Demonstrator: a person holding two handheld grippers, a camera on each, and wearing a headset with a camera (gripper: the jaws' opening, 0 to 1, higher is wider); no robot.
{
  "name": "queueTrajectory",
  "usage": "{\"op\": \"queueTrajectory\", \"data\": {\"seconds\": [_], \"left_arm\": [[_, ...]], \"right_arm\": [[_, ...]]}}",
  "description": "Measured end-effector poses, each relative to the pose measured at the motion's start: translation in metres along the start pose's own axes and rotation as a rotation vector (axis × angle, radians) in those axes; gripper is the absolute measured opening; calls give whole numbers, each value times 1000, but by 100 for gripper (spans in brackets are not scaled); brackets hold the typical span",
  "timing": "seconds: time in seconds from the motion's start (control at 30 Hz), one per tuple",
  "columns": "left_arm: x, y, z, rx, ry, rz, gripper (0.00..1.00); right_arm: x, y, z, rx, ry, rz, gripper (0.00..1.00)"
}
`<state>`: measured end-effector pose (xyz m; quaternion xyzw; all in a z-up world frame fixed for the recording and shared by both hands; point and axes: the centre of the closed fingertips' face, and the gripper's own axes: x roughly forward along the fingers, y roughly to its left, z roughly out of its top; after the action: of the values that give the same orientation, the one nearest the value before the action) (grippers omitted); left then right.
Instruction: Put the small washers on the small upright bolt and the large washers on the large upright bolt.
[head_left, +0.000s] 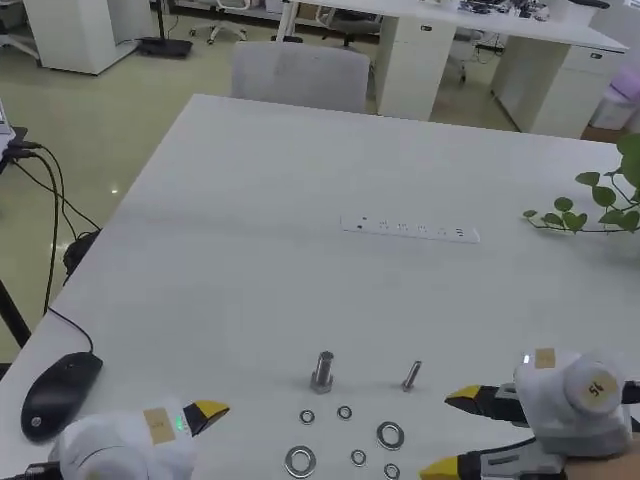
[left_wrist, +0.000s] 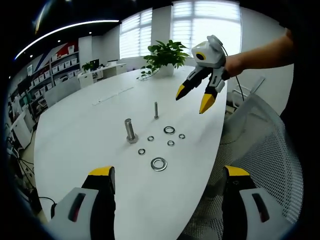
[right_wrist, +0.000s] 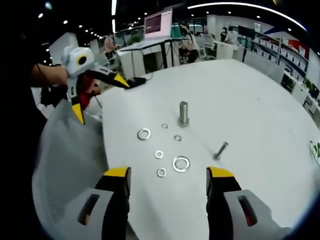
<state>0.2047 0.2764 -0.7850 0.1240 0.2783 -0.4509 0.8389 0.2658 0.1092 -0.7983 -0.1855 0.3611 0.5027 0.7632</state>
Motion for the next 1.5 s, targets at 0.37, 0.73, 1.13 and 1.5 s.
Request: {"op": "queueTrajectory", "data": {"seconds": [0.37,0.73,1.13,1.5], "left_arm": [[-1,0,-2,-18,-6,-10,88],[1,1,-5,14,12,-15,88],[3,10,-11,23,43,-11,86],[3,14,-10,23,42,0,86]], "right_arm": [[18,-8,1,-53,99,8,52],[36,-18,-8,-102,185,12,46],[57,-23,-17,-163,280,28,44],[71,-24,-24,-235,366,32,40]]}}
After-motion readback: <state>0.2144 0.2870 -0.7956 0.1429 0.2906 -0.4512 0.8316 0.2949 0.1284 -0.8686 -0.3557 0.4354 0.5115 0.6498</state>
